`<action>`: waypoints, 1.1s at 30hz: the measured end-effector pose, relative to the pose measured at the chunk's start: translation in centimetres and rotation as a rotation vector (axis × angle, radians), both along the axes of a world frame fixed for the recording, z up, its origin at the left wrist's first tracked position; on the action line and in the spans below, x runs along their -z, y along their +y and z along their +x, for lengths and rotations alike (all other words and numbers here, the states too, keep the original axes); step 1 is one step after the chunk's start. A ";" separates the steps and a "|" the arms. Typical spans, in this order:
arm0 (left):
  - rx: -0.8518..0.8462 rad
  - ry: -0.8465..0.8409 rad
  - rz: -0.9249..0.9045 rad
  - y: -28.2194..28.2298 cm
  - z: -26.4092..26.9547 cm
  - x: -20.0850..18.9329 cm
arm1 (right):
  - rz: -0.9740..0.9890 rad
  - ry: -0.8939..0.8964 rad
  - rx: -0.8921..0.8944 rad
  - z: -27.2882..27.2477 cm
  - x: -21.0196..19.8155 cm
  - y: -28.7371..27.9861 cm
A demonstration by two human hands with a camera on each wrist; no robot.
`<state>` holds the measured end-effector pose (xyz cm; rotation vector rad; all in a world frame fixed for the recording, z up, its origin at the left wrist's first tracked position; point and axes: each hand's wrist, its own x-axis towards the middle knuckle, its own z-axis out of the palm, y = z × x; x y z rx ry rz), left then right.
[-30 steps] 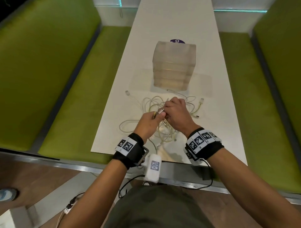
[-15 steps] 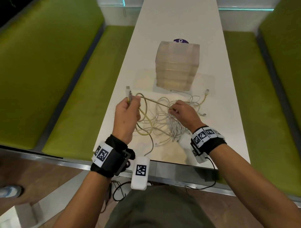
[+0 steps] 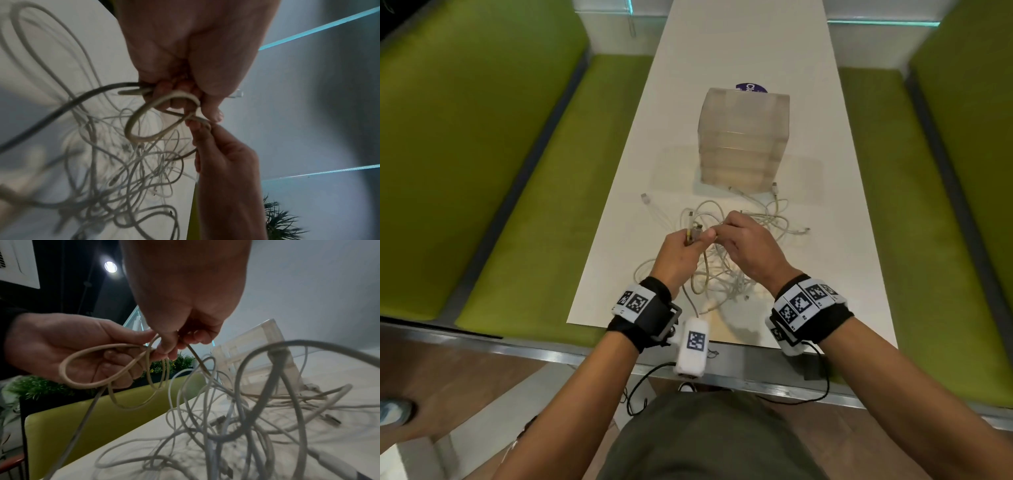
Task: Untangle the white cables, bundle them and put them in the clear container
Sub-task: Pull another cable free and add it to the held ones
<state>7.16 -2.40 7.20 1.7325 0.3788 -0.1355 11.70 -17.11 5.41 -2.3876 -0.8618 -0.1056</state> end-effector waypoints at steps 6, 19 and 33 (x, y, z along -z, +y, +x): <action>0.314 -0.038 0.465 0.6 -0.4 -1.1 | -0.032 0.020 0.010 0.0 -0.4 0.2; -0.278 -0.343 -0.076 7.3 -3.8 -6.8 | -0.100 0.185 0.248 3.4 2.7 -2.6; 0.077 -0.008 0.021 -0.4 -0.8 -0.6 | -0.156 -0.005 0.038 -0.5 -0.2 0.8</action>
